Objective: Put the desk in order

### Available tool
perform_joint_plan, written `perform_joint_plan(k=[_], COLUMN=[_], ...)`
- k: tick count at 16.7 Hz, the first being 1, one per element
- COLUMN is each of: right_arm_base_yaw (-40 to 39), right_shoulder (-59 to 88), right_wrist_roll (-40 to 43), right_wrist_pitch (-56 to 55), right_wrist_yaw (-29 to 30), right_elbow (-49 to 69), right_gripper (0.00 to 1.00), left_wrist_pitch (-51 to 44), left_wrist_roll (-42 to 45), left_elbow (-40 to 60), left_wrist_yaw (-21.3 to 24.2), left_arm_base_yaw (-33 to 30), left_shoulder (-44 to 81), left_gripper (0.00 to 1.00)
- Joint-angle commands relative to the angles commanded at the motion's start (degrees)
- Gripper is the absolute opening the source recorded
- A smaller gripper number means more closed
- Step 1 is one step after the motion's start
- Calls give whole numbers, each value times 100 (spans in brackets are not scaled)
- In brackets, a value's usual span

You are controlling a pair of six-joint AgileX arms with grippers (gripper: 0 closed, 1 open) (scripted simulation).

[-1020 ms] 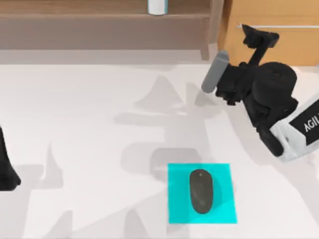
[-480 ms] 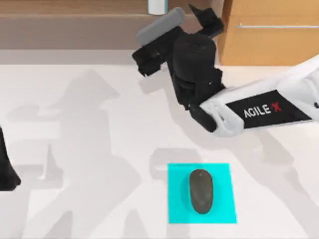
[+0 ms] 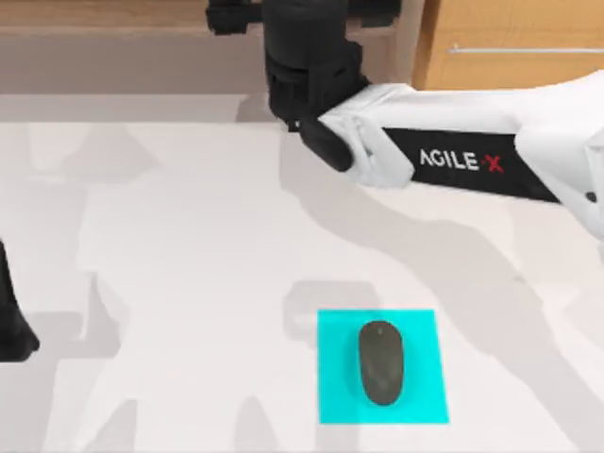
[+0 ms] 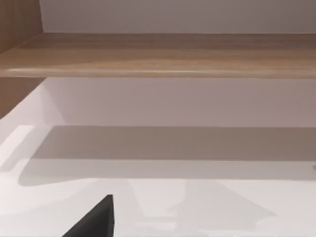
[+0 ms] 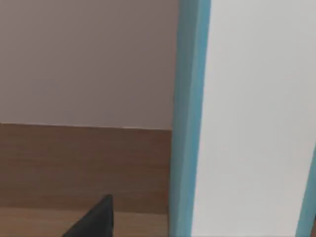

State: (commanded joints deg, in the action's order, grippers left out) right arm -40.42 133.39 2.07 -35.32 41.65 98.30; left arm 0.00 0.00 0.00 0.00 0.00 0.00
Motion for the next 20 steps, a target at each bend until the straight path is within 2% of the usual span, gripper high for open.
perform_joint_plan(k=[17,20], right_arm_base_yaw=[126,126], right_shoulder=[370,370], right_wrist_roll=[-161,-161], right_wrist_pitch=[399,399], right_wrist_yaw=[-49,-49], right_elbow=[777,777], right_gripper=[100,77], left_wrist_pitch=[0,0], left_wrist_roll=[0,0], left_elbow=[0,0], left_wrist_yaw=[0,0], left_arm_base_yaw=[0,0], left_shoulder=[0,0], left_gripper=[100,100])
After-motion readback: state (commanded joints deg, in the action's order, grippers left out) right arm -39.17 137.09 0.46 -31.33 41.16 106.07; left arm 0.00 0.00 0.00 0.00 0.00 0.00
